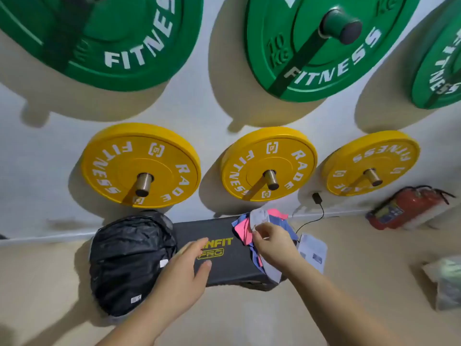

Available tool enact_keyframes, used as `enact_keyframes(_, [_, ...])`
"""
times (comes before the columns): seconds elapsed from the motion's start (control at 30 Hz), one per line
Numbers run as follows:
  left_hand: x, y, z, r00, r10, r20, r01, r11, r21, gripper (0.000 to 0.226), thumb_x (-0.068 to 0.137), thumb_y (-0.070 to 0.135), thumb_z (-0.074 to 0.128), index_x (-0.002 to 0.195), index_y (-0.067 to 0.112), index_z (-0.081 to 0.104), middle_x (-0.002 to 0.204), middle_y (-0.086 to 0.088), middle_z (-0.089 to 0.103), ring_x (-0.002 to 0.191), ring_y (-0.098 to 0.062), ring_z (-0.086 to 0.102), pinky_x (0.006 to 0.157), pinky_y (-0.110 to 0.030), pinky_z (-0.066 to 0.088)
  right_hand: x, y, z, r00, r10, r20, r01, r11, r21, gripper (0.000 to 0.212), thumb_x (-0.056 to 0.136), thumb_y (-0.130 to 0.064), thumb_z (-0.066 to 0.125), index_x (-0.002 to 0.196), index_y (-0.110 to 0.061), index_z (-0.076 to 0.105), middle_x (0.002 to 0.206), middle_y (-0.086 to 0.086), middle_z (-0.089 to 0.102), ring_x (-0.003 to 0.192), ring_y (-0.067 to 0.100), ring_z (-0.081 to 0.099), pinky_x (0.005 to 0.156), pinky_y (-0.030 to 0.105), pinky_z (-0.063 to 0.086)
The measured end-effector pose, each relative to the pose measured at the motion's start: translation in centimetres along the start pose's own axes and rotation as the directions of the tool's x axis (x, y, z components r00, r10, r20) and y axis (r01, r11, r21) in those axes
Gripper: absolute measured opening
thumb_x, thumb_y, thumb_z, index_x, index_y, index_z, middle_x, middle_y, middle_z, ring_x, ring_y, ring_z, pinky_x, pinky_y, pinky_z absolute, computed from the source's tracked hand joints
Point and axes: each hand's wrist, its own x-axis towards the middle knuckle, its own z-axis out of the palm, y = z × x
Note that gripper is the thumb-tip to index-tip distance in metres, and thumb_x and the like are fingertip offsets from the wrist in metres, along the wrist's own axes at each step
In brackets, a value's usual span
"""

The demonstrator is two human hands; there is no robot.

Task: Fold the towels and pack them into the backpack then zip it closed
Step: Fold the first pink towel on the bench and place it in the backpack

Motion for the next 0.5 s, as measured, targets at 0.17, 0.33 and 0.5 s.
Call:
enact_keyframes(0.17, [9.7,-5.2,6.1,0.995,0.024,0.093,-0.021,0.999,-0.028,0.044,0.096,0.033,0.060,0.139,0.040,0.053,0.126,0.032,0.055,0.116,0.006,0.058,0.102,-0.035,0.051,10.6,6.4,4.7,0.993,0.119,0.014,-0.120,0.989,0.081,0.028,0.098,-0.031,0.052,0.115,-0.017,0.070,0.098,-0.005,0.068,0.093,0.016,0.065,0.080,0.029,0.047])
enact_keyframes(0.33, [18.4,-12.9,16.8,0.993,0.002,0.116,0.006,0.998,-0.064,0.040,0.094,0.030,0.063,0.125,0.055,0.054,0.120,0.035,0.057,0.110,0.010,0.062,0.098,-0.033,0.055,22.1,18.1,13.1,0.987,0.160,-0.002,-0.158,0.978,0.140,0.031,0.100,-0.028,0.054,0.124,-0.014,0.067,0.113,-0.001,0.068,0.112,0.019,0.065,0.092,0.030,0.048])
enact_keyframes(0.5, [25.5,-21.6,27.2,0.997,0.052,0.049,-0.049,0.997,-0.066,0.039,0.096,0.021,0.065,0.133,0.034,0.061,0.120,0.036,0.056,0.108,0.012,0.062,0.097,-0.023,0.053,31.8,27.3,21.9,0.988,0.064,-0.142,-0.059,0.998,0.039,0.042,0.097,-0.024,0.054,0.138,-0.019,0.058,0.140,0.004,0.060,0.112,0.022,0.066,0.091,0.030,0.049])
